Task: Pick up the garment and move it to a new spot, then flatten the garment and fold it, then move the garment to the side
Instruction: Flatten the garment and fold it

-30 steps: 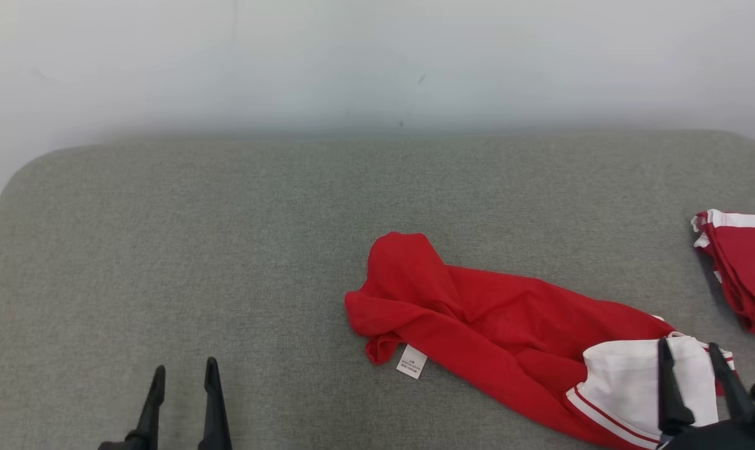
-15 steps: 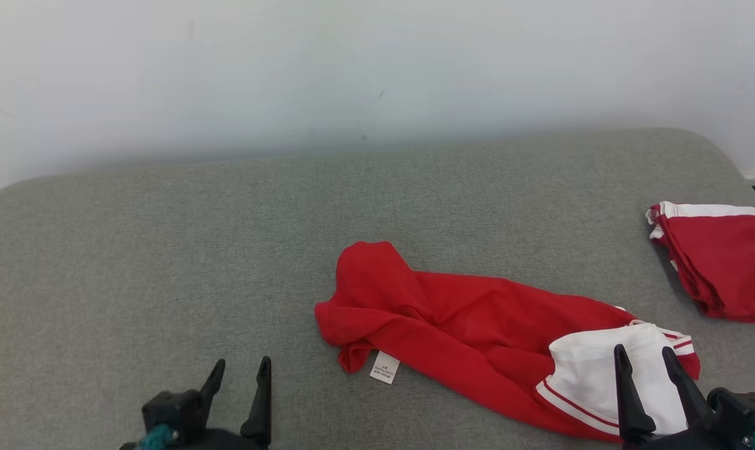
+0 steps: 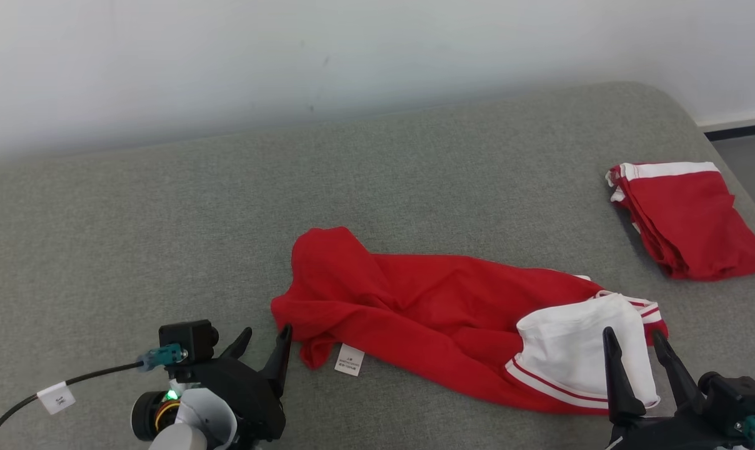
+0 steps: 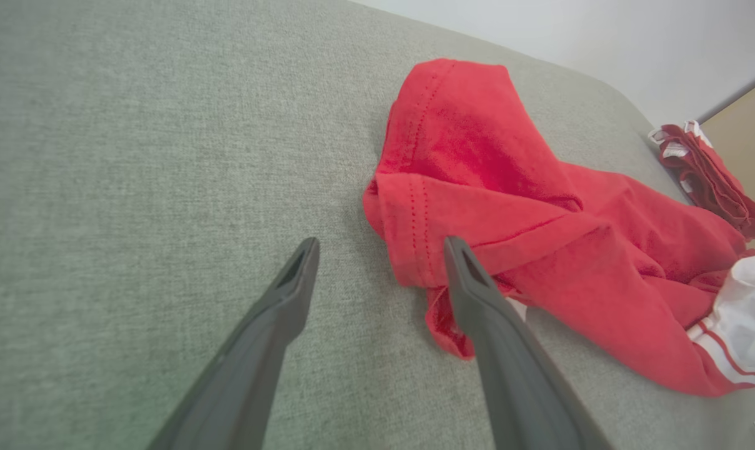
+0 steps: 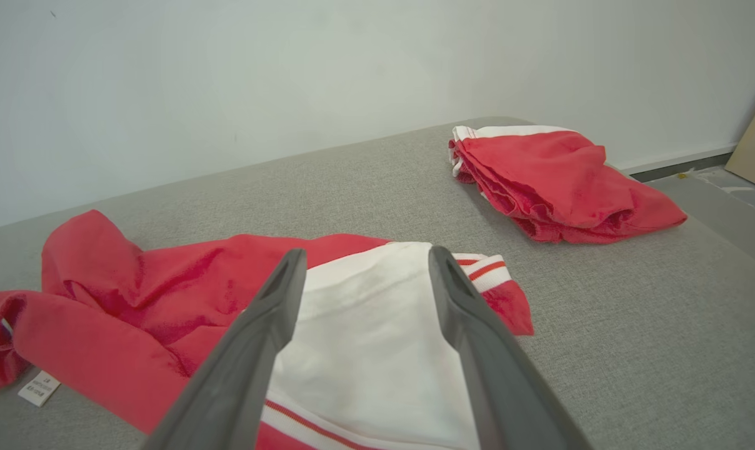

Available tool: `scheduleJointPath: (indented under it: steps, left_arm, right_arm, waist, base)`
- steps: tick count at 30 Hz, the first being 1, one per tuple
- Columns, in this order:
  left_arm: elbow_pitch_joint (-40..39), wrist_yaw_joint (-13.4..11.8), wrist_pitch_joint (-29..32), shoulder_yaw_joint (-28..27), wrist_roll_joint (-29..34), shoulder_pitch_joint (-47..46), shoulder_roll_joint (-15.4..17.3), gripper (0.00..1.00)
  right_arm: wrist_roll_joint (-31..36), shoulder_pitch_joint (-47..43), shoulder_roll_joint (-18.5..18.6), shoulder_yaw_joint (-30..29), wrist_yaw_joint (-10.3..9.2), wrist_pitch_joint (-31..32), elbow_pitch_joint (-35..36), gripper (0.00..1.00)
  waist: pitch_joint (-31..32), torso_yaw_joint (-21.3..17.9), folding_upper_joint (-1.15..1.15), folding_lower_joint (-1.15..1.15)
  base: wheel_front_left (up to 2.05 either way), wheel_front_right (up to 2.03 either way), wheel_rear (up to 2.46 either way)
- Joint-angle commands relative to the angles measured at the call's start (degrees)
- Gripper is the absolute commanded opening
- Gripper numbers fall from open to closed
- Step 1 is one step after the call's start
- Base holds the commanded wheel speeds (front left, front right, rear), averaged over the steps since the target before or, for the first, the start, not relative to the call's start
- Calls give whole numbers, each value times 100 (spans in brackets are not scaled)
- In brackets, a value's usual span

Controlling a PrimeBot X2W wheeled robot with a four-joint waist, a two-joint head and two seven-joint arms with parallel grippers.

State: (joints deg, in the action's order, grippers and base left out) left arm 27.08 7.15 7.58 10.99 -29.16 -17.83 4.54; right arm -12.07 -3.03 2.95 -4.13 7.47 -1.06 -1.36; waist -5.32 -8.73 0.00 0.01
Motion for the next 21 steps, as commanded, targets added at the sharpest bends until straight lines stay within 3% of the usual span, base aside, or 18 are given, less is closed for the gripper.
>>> scheduleJointPath:
  steps: [1, 11, 16, 17, 18, 19, 20, 21]
  left_arm:
    - [87, 40, 46, 56, -116, -130, 87, 100]
    - [105, 34, 48, 438, -498, -263, 295, 100]
    - [33, 35, -243, 813, -646, -333, 452, 100]
    - [47, 35, -265, 862, -685, -334, 482, 56]
    - [67, 35, -295, 908, -713, -342, 508, 41]
    - [80, 35, -307, 954, -755, -340, 518, 9]
    - [91, 35, -325, 1004, -786, -335, 524, 0]
    - [102, 35, -346, 1048, -813, -333, 531, 0]
  right_arm:
    - [-42, 73, -7, 6, 1, -55, 4, 100]
    - [-49, 102, -8, 0, 1, -101, -33, 100]
    - [-34, 127, -8, 53, 1, -95, -44, 100]
    - [-32, 120, -8, 52, 1, -91, -47, 100]
    - [-31, 111, -8, 52, 1, -86, -49, 100]
    - [-29, 98, -8, 51, 1, -80, -51, 100]
    - [-26, 85, -8, 44, 1, -72, -51, 100]
    - [-24, 73, -8, 40, 1, -68, -49, 100]
  waist:
    - [-208, -219, 0, -1]
    - [-311, -287, 0, -1]
    - [-282, -269, 0, -1]
    - [-272, -263, 0, -1]
    - [-258, -254, 0, -1]
    - [-242, -244, 0, -1]
    - [-230, -234, 0, -1]
    - [-218, -222, 0, -1]
  base:
    - [0, 0, 0]
    - [0, 0, 0]
    - [0, 0, 0]
    - [0, 0, 0]
    - [0, 0, 0]
    - [0, 0, 0]
    - [0, 0, 0]
    - [0, 0, 0]
